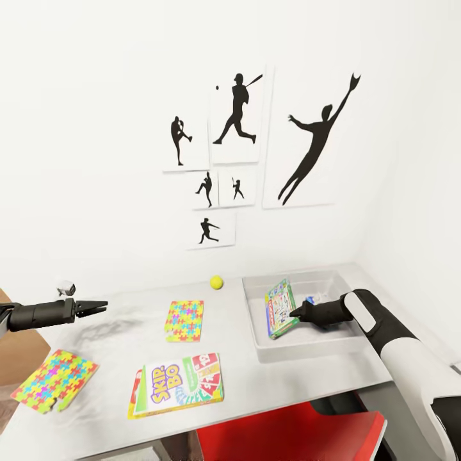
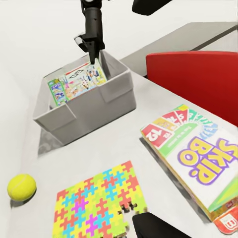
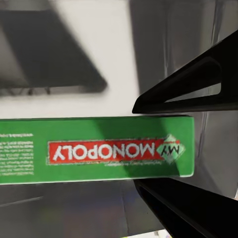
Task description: Put all the toys in the child's room - the three board games (two on the bed and one on the table), the two jigsaw puzzles on the table, and the tennis ball on the table - inside the toy box on the table in the child's room.
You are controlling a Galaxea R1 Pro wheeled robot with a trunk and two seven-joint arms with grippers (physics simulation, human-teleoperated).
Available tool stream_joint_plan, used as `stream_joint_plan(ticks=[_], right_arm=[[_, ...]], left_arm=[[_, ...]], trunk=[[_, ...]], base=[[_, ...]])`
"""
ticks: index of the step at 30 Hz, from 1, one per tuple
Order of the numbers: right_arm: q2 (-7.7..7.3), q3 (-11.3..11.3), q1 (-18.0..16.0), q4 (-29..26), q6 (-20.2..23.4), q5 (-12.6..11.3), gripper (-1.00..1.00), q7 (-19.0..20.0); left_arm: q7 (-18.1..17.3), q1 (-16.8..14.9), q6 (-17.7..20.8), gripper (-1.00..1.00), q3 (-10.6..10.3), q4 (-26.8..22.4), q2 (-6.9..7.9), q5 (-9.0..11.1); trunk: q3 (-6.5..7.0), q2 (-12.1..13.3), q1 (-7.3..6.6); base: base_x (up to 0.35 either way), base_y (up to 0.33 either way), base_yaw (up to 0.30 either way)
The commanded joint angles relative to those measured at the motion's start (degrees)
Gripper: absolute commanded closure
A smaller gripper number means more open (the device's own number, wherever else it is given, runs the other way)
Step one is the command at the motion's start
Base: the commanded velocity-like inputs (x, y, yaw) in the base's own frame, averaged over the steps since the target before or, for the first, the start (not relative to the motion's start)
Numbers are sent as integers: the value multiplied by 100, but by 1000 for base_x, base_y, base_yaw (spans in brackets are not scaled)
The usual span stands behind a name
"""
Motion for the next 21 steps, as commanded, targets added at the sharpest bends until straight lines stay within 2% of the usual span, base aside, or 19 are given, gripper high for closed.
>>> stream_joint_plan(ticks=[1, 12, 21], right_arm=[[-6, 23, -7, -3, 5, 47, 100, 61], [-5, 22, -16, -26, 5, 51, 100, 65], [-5, 15, -16, -39, 5, 55, 100, 62]], left_arm=[[-18, -6, 37, -100, -36, 1, 4, 33], [-18, -6, -54, -100, -36, 2, 4, 26], [-18, -6, -56, -100, -35, 1, 4, 26]], trunk=[[-22, -14, 3], [-121, -14, 3], [-139, -14, 3]], base=[[0, 0, 0], [0, 0, 0], [0, 0, 0]])
